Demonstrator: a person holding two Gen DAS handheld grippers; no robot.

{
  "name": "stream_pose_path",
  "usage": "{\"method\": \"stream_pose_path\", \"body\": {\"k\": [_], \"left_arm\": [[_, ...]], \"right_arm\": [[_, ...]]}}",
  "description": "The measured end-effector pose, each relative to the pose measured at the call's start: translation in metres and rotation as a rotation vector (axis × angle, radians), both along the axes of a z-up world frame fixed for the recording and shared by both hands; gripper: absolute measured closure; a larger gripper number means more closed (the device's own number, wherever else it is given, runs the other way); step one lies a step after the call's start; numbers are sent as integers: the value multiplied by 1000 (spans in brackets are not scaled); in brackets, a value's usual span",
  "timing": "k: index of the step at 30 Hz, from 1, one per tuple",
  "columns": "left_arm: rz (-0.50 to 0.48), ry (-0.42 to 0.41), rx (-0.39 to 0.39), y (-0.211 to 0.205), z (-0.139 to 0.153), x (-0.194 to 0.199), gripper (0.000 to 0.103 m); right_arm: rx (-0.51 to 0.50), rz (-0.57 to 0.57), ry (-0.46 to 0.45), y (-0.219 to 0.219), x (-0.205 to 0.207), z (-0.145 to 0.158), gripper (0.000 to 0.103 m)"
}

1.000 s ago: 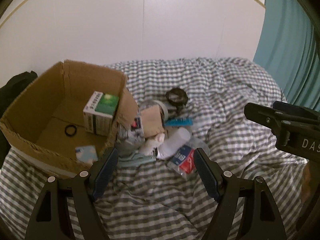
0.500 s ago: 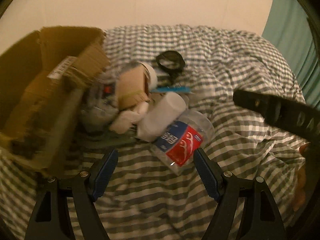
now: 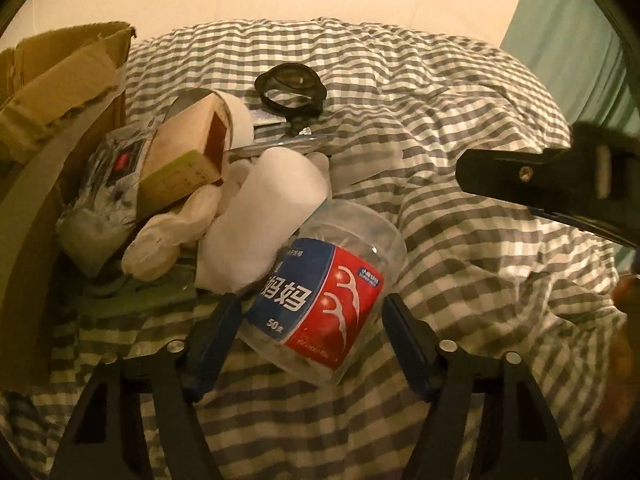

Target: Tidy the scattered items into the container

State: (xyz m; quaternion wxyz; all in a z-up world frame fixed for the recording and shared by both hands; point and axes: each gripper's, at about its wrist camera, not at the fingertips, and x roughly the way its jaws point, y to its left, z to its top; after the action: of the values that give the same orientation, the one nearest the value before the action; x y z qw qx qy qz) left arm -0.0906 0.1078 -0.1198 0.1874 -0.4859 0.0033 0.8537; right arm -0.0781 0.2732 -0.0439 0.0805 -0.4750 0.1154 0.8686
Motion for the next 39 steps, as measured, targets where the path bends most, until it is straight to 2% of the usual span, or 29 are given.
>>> {"method": "stream_pose_path", "body": {"k": [2,6,9,11,12,16,18,19,20,22,24,27,28,29,30,31,33,36,39], "left_arm": [[11,-4,-8,-7,6,9,37],[26,-5,-37,-21,13,28,40],[54,-17,-37,-38,19,42,56],[89,-30,-37,-51,25,49,81],[107,-33,-52,-56,27,50,82],[142,-73,-52,-66,20,45,80],[152,-95,12,-68,14,41,76],[154,-107,49,-68,14,39,65],[159,-110,68,-67,14,38,46],[165,-81,90,-63,19,37,33],[144,-53,91,-53,21,32,29],[94,-79,20,-30,6,15,28],[86,-84,-9,-25,0,11,30],[82,-89,-45,-20,-10,6,40],[82,-98,-56,-19,-16,4,40],[93,-99,-36,-22,-20,2,40],[128,-94,11,-34,-14,5,41],[234,-64,-22,-58,2,16,41],[344,-76,-44,-80,6,22,41]], "right_arm": [[12,5,-1,-2,0,1,13],[30,18,2,-8,3,4,13],[42,31,6,-15,6,7,13],[45,45,10,-21,8,9,13],[46,57,12,-26,9,10,13],[49,111,9,-43,10,8,13],[44,137,8,-50,10,5,13],[36,149,7,-52,9,4,13],[28,158,4,-55,7,2,13],[24,159,4,-56,5,-1,13],[21,143,1,-52,1,-3,13],[1,103,-5,-41,-5,-7,13],[-3,93,-7,-37,-7,-8,13],[-6,87,-8,-34,-9,-9,13],[-10,82,-11,-32,-11,-11,13],[-16,80,-15,-31,-13,-13,13],[-30,82,-17,-31,-15,-15,13],[-59,113,-13,-42,-20,-16,13],[-83,162,-9,-60,-27,-18,13]]}}
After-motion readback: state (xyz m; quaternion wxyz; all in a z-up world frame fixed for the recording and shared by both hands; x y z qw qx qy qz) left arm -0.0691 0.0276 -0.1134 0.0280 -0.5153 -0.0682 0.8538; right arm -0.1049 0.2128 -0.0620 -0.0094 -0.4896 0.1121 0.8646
